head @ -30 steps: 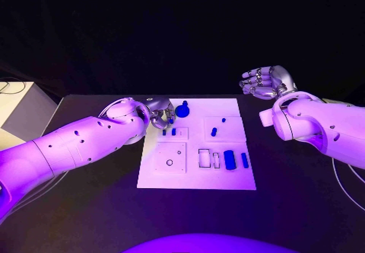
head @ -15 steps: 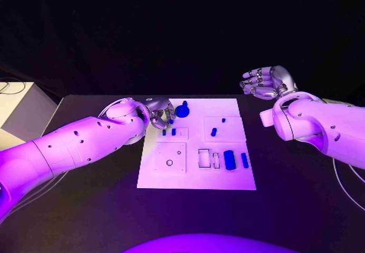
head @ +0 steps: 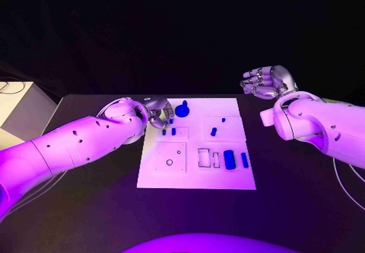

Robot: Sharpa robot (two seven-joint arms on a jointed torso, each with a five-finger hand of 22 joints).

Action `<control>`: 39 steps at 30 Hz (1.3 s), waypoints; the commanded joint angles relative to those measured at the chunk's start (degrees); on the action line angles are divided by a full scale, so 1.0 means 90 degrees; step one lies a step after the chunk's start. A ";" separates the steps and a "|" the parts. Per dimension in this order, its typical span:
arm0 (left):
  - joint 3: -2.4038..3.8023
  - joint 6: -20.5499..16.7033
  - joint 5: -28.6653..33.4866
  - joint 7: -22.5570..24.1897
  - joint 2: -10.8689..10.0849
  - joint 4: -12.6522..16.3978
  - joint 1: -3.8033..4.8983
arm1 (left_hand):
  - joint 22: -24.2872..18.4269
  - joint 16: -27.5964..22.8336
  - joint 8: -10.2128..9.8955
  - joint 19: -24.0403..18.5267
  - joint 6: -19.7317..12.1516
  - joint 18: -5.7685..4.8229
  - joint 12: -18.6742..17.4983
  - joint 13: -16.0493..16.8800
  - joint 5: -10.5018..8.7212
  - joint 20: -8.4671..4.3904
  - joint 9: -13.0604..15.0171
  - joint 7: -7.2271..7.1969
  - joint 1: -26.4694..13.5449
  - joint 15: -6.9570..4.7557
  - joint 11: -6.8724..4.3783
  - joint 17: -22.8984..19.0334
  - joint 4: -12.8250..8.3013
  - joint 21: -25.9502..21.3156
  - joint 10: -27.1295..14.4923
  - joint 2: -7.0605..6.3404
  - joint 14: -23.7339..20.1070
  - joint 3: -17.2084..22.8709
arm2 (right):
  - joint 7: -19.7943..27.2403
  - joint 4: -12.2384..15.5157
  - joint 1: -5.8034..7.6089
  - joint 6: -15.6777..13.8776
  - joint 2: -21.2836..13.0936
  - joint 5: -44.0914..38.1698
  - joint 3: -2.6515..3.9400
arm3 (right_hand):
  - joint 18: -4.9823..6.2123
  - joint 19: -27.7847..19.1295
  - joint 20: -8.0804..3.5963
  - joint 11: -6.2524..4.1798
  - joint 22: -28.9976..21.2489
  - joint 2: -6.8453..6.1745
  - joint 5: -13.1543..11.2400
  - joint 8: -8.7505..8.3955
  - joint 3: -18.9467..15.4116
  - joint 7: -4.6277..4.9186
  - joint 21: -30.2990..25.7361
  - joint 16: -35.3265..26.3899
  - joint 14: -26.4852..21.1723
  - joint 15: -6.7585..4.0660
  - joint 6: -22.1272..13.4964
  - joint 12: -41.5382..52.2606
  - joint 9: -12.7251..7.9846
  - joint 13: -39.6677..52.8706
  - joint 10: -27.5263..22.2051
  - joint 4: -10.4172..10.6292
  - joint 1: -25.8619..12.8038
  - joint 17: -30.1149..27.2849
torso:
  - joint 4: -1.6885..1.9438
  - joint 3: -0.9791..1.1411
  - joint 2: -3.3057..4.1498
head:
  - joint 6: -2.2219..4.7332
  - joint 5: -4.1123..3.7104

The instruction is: Assemble the parts on the task board

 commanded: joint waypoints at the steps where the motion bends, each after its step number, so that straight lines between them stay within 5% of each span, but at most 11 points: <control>1: 0.0004 0.0056 -0.0022 -0.0067 -0.0004 -0.0022 0.0000 | -0.0049 -0.0033 -0.0030 -0.0069 -0.0060 0.0092 -0.0030 -0.0012 -0.0023 0.0019 -0.0008 -0.0002 -0.0048 0.0001 -0.0002 -0.0038 -0.0042 -0.0066 -0.0091 -0.0017 -0.0072 -0.0017 | 0.0060 0.0003 -0.0002 0.0079 -0.0007 -0.0036 0.0001 | 0.0084 -0.0021 -0.0004 0.0020 -0.0005 0.0018 0.0024 -0.0030 0.0002 0.0173 0.0005 -0.0043 0.0013 0.0028 0.0030 -0.0033 -0.0006 -0.0008 0.0015 -0.0027 -0.0031 -0.0006 | 0.0004 0.0003 -0.0001 | 0.0001 0.0000; 9: 0.0053 -0.0183 0.0018 0.0058 -0.0024 -0.0165 0.0001 | -0.0193 -0.0043 -0.0047 -0.0180 -0.0078 0.0129 -0.0055 -0.0034 -0.0017 0.0045 -0.0009 0.0003 -0.0015 0.0026 0.0029 -0.0112 -0.0067 -0.0175 -0.0225 0.0006 -0.0113 -0.0021 | -0.0019 -0.0005 -0.0002 0.0366 -0.0041 -0.0095 0.0001 | 0.0083 -0.0025 -0.0002 0.0024 -0.0049 0.0003 0.0006 -0.0039 0.0020 0.0166 0.0005 -0.0074 0.0009 0.0032 0.0035 -0.0066 -0.0009 -0.0013 -0.0019 -0.0092 0.0024 -0.0043 | 0.0003 0.0003 -0.0003 | 0.0011 0.0000; 10: 0.0086 -0.0240 0.0082 0.0122 -0.0027 -0.0198 0.0000 | -0.0545 -0.0274 -0.0044 -0.0474 -0.0060 0.0217 -0.0066 -0.0057 -0.0014 0.0055 -0.0003 0.0045 0.0050 0.0040 0.0052 -0.0702 -0.0116 -0.0445 -0.0318 0.0025 -0.0427 0.0005 | -0.0021 -0.0015 -0.0002 0.0494 -0.0053 -0.0134 0.0001 | 0.0083 -0.0018 0.0000 0.0037 -0.0074 0.0005 -0.0023 -0.0055 0.0024 0.0168 0.0010 -0.0083 0.0023 0.0037 0.0017 -0.0117 -0.0015 -0.0019 -0.0097 -0.0125 0.0046 -0.0063 | 0.0003 0.0007 -0.0001 | 0.0019 -0.0001; 12: 0.0157 -0.0372 0.0260 0.0255 -0.0051 -0.0252 0.0000 | -0.0642 -0.0344 -0.0044 -0.0565 -0.0049 0.0242 -0.0070 -0.0073 -0.0014 0.0062 -0.0001 0.0055 0.0091 0.0047 0.0063 -0.0858 -0.0146 -0.0525 -0.0372 0.0040 -0.0527 0.0017 | -0.0024 -0.0050 -0.0002 0.0773 -0.0073 -0.0361 0.0001 | 0.0089 0.0068 -0.0026 0.0042 -0.0114 0.0059 -0.0137 -0.0076 0.0060 0.0152 0.0049 -0.0060 0.0137 0.0016 0.0000 -0.0220 -0.0021 -0.0015 -0.0260 -0.0256 0.0190 -0.0094 | -0.0003 0.0003 -0.0002 | 0.0041 -0.0012; 14: 0.0245 -0.0481 0.0530 0.0385 -0.0082 -0.0300 0.0000 | -0.0716 -0.0395 -0.0038 -0.0634 -0.0024 0.0262 -0.0042 -0.0077 -0.0007 0.0063 0.0003 0.0093 0.0122 0.0046 0.0063 -0.0993 -0.0167 -0.0580 -0.0355 0.0063 -0.0601 0.0044 | -0.0048 -0.0100 -0.0002 0.1047 -0.0086 -0.0742 0.0000 | 0.0093 0.0305 -0.0124 -0.0017 -0.0104 0.0096 -0.0330 -0.0053 0.0063 0.0086 0.0172 0.0043 0.0406 -0.0074 0.0066 -0.0220 -0.0011 -0.0005 -0.0219 -0.0403 0.0330 -0.0086 | -0.0015 0.0004 -0.0004 | 0.0049 -0.0018; 16: 0.0355 -0.0623 0.1261 0.0583 -0.0146 -0.0367 0.0001 | -0.0999 -0.0821 -0.0014 -0.0940 0.0063 0.0332 0.0068 -0.0085 -0.0008 0.0058 0.0014 0.0134 0.0104 0.0030 0.0052 -0.1895 -0.0174 -0.0808 -0.0267 0.0088 -0.1142 0.0100 | -0.0110 -0.0174 -0.0002 0.1413 -0.0096 -0.1332 0.0000 | 0.0072 0.0832 -0.0365 -0.0142 0.0045 0.0150 -0.0549 0.0008 -0.0044 -0.0028 0.0529 0.0292 0.0975 -0.0281 0.0247 -0.0155 0.0009 -0.0005 0.0034 -0.0579 0.0458 0.0005 | -0.0014 0.0007 -0.0013 | 0.0065 -0.0038; 20: 0.0457 -0.0593 0.2769 0.1046 -0.0288 -0.0416 0.0002 | -0.1451 -0.1040 0.0096 -0.1396 0.0294 0.0445 0.0411 0.0004 -0.0025 -0.0010 0.0062 0.0319 0.0031 -0.0046 -0.0038 -0.2311 -0.0127 -0.1169 0.0123 0.0188 -0.1384 0.0117 | -0.0349 -0.0245 -0.0002 0.1986 -0.0100 -0.2270 0.0000 | 0.0058 0.1496 -0.0776 -0.0315 0.0509 0.0215 -0.0623 -0.0027 -0.0336 -0.0138 0.1289 0.0746 0.1910 -0.0571 0.0422 -0.0198 -0.0039 -0.0017 0.0351 -0.0807 0.0569 0.0248 | 0.0001 0.0009 -0.0015 | 0.0131 -0.0110; 22: 0.0486 -0.0441 0.3529 0.1261 -0.0382 -0.0404 0.0003 | -0.1915 -0.1247 0.0085 -0.1871 0.0289 0.0553 0.0644 0.0088 -0.0030 -0.0036 0.0057 0.0322 0.0027 -0.0066 -0.0076 -0.2445 -0.0127 -0.1586 0.0264 0.0280 -0.1547 0.0060 | -0.0523 -0.0275 -0.0003 0.2271 -0.0092 -0.2833 -0.0002 | 0.0031 0.1618 -0.0853 -0.0348 0.0719 0.0219 -0.0638 -0.0076 -0.0411 -0.0138 0.1584 0.0928 0.2168 -0.0648 0.0461 -0.0280 -0.0077 -0.0017 0.0424 -0.0831 0.0545 0.0374 | 0.0007 0.0002 -0.0014 | 0.0174 -0.0211; 29: 0.0516 -0.0098 0.5649 0.1908 -0.0716 -0.0177 -0.0051 | -0.2172 -0.1622 0.0101 -0.2018 0.0356 0.0549 0.0981 0.0199 -0.0036 -0.0028 0.0067 0.0319 -0.0137 -0.0067 -0.0098 -0.2701 -0.0009 -0.1989 0.0246 0.0350 -0.1721 -0.0287 | -0.1066 -0.0250 -0.0037 0.2579 -0.0059 -0.4772 -0.0008 | 0.0046 0.1886 -0.1057 -0.0534 0.1584 0.0084 -0.0643 -0.0177 -0.0204 -0.0309 0.2706 0.2211 0.2868 -0.0845 0.0840 -0.0560 -0.0173 0.0022 0.1169 -0.0695 0.0356 0.1308 | 0.0006 -0.0010 -0.0016 | 0.0288 -0.0383; 34: 0.0522 -0.0040 0.7244 0.2441 -0.1083 0.0272 -0.0252 | -0.2302 -0.1666 0.0167 -0.1961 0.0461 0.0548 0.1140 0.0254 -0.0033 -0.0037 0.0100 0.0279 -0.0193 -0.0086 -0.0137 -0.2749 0.0071 -0.2157 0.0271 0.0399 -0.1697 -0.0481 | -0.1482 -0.0186 -0.0094 0.2648 0.0001 -0.6006 -0.0025 | -0.0290 0.2580 -0.1033 -0.0583 0.4229 -0.0168 -0.0696 -0.0221 0.0198 -0.0355 0.5342 0.5210 0.2970 -0.0868 0.0970 -0.0937 -0.0123 0.0045 0.1309 -0.0480 0.0213 0.3516 | 0.0005 -0.0008 -0.0027 | 0.0366 -0.0422; 39: 0.0552 -0.0071 0.8100 0.2744 -0.1347 0.0695 -0.0414 | -0.2348 -0.1679 0.0198 -0.1933 0.0498 0.0547 0.1194 0.0273 -0.0035 -0.0042 0.0116 0.0262 -0.0203 -0.0094 -0.0152 -0.2761 0.0092 -0.2214 0.0277 0.0408 -0.1702 -0.0549 | -0.1775 -0.0162 -0.0177 0.2761 0.0128 -0.6687 -0.0049 | -0.0434 0.2757 -0.0992 -0.0535 0.5292 -0.0211 -0.0735 -0.0231 0.0270 -0.0337 0.6344 0.6421 0.2969 -0.0833 0.0971 -0.1132 -0.0060 0.0034 0.1212 -0.0446 0.0183 0.4452 | 0.0006 -0.0020 -0.0031 | 0.0405 -0.0461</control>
